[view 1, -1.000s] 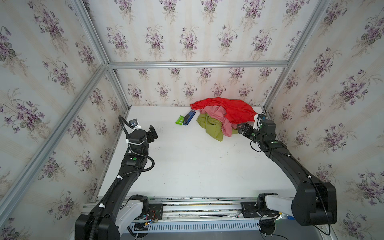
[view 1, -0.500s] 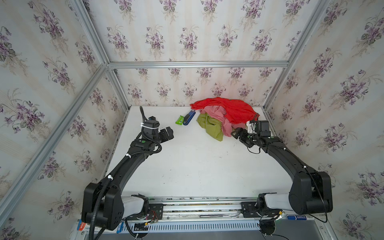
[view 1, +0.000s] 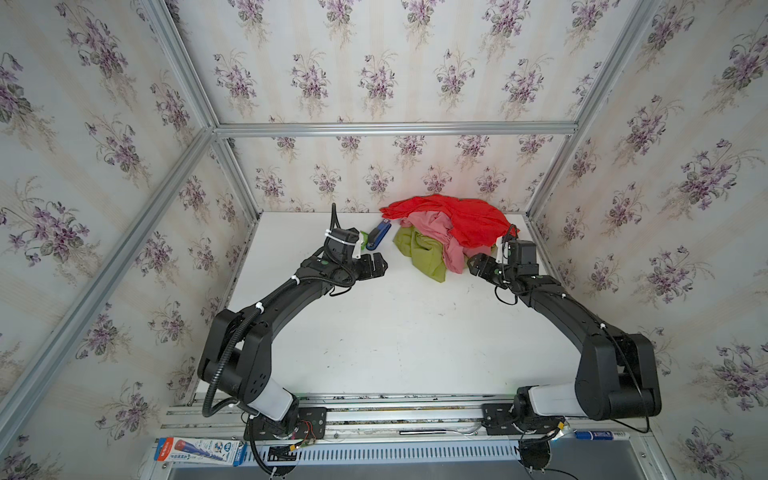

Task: Pick out a specific cloth from the pile
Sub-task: 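Move both grippers forward toward the cloth pile, then grasp the pink cloth with the right gripper while the left gripper hovers beside the pile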

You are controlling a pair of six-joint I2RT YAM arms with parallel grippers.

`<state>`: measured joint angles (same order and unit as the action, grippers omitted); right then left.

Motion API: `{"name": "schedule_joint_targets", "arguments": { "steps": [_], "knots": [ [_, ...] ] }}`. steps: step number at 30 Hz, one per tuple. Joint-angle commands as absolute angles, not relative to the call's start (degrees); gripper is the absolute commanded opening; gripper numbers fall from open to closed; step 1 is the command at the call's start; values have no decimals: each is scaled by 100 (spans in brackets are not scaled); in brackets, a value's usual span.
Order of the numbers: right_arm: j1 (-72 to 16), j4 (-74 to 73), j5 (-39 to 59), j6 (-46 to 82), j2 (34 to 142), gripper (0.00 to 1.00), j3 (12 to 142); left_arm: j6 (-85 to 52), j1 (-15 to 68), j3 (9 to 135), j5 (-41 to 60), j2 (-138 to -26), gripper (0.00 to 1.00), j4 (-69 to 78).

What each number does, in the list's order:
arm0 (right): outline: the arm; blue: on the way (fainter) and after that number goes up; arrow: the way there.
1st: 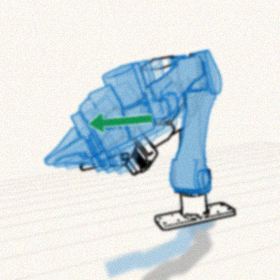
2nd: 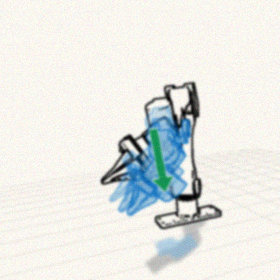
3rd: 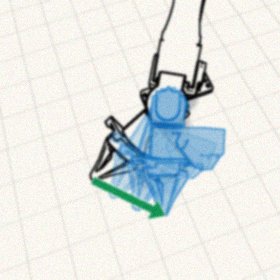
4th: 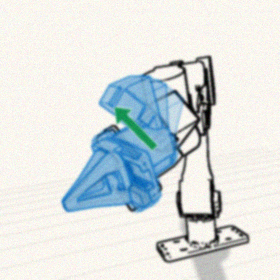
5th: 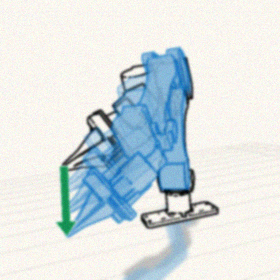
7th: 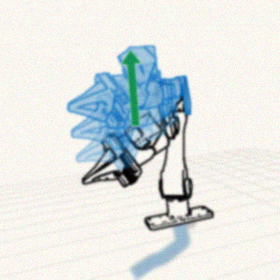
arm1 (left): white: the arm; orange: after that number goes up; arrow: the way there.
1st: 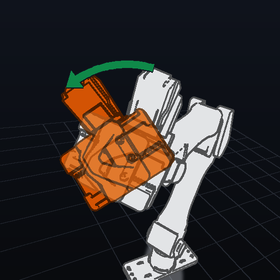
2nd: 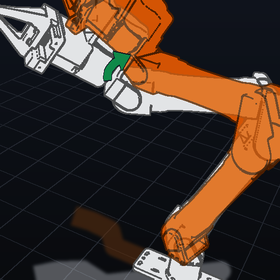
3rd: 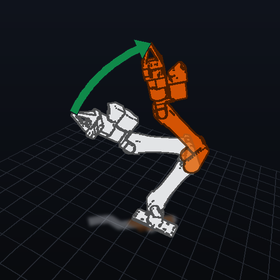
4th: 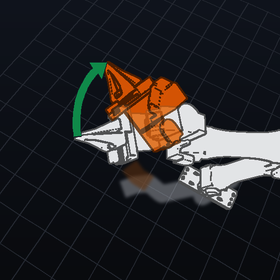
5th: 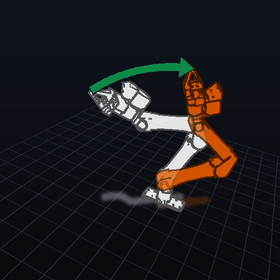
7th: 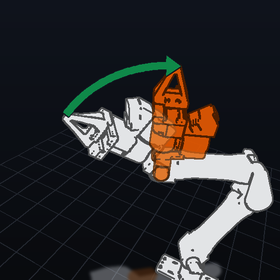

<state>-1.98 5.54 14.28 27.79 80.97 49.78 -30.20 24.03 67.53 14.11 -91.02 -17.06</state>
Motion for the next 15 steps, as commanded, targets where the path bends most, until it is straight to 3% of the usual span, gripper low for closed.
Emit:
{"name": "schedule_joint_targets", "arguments": {
  "steps": [1, 15],
  "knots": [
    [-200, -60, 1424, 3097, 8401, 82, 5140, -3091, 2467, 7041, 1787, -9285, 100, -1657],
    [-200, -132, 2009, 3796, 10184, 77, 6427, -3211, 2501, 8156, 2125, -10252, 100, -1793]
  ]
}}
